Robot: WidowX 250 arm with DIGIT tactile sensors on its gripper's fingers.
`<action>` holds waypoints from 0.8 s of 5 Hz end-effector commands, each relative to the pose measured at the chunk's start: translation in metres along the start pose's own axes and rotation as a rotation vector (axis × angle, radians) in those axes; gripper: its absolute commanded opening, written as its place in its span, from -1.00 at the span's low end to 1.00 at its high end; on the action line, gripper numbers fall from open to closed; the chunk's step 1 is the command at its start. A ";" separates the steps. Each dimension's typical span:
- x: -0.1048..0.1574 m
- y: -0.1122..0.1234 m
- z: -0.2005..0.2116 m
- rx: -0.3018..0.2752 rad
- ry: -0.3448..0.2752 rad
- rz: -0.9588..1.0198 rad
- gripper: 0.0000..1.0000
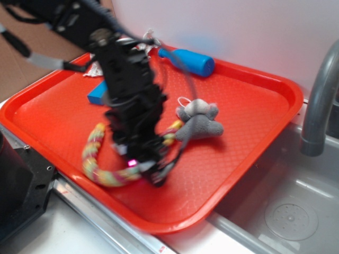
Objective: Grab the multicolored rope.
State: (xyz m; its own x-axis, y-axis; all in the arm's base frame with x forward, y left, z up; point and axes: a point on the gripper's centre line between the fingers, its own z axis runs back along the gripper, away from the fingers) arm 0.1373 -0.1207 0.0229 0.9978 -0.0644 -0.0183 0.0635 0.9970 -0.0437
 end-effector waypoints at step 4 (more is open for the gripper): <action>0.045 0.091 0.204 0.195 -0.193 0.302 -1.00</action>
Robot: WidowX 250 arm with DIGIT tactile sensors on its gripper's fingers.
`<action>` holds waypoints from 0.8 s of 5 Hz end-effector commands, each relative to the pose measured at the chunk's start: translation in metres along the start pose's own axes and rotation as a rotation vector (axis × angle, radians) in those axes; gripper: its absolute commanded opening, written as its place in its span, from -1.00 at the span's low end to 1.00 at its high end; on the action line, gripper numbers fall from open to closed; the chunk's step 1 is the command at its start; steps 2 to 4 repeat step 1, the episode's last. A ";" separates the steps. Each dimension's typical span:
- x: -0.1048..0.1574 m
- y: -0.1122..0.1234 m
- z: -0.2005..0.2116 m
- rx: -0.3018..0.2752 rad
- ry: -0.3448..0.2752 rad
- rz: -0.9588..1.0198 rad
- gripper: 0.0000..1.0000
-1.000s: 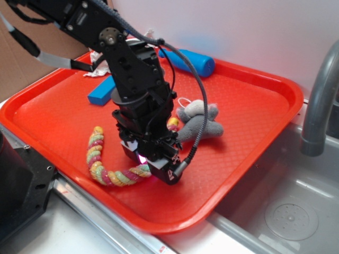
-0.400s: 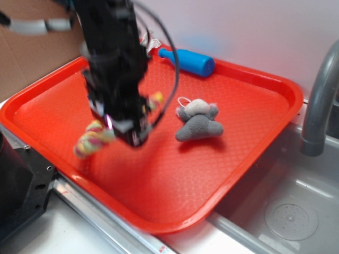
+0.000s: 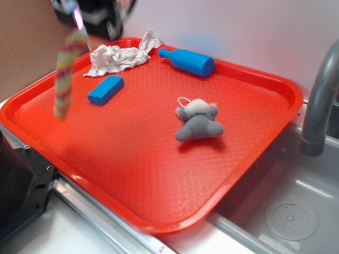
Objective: Grab the multicolored rope.
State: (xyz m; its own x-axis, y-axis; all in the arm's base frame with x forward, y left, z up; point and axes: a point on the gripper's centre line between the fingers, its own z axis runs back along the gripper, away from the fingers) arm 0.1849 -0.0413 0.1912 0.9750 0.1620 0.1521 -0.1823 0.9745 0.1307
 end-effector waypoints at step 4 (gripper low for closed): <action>0.020 0.027 0.022 0.042 -0.002 0.092 -1.00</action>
